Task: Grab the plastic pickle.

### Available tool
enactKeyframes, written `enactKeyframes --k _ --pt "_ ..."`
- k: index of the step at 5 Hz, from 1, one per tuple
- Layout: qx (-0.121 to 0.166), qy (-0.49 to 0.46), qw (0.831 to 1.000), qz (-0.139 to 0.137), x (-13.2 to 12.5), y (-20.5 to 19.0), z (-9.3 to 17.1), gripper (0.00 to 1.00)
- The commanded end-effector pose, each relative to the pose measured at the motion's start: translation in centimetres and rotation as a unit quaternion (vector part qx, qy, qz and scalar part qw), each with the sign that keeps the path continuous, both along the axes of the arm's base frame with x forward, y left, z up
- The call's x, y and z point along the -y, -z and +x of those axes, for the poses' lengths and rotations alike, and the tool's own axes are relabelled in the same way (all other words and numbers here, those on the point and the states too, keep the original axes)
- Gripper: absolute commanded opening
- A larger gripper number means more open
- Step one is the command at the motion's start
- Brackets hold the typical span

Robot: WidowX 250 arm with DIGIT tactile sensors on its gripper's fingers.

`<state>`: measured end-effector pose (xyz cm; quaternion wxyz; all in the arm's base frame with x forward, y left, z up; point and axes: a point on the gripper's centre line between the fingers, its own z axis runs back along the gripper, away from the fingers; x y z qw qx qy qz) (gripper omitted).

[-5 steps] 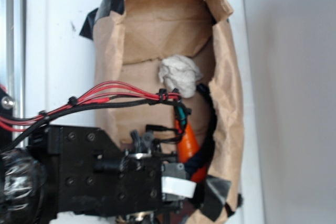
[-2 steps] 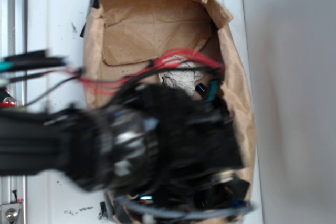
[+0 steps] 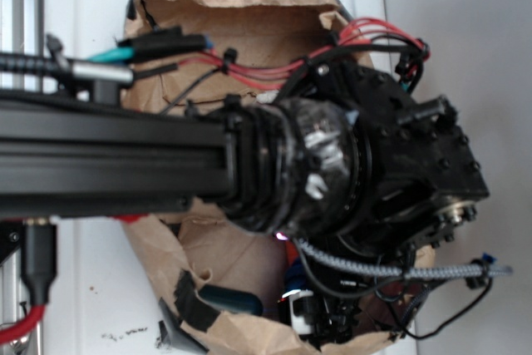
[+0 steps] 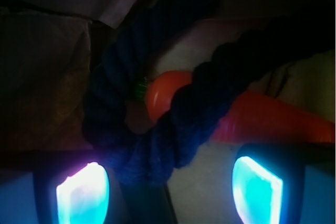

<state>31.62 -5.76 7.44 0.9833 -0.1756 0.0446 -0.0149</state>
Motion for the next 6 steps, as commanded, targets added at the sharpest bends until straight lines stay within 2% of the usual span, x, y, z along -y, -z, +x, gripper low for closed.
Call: enactKeyframes --k 1,2,3,5,6 --pt "0.092 0.067 0.993 0.032 -1.1 -2.5 -3.7 1.0" --pt "0.108 0.069 0.992 -0.009 -2.9 -3.5 -5.1 1.0" --pt "0.109 0.08 0.99 -0.032 -2.2 -3.4 -5.9 1.0" --pt "0.077 0.091 0.993 -0.014 0.3 -0.1 -6.1 1.0" --pt "0.077 0.104 0.992 0.003 1.5 1.3 -6.5 1.0"
